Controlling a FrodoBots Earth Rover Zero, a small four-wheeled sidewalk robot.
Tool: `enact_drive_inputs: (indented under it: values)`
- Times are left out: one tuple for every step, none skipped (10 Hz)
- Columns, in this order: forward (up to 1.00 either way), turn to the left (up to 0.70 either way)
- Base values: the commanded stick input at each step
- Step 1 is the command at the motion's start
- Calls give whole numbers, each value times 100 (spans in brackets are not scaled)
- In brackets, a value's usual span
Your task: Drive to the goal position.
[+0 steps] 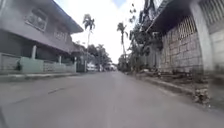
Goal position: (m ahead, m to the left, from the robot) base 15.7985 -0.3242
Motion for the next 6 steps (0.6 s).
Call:
enact_drive_inputs:
  values:
    - [70,0]
    - [70,0]
    - [70,0]
    - [70,0]
    - [70,0]
    - [70,0]
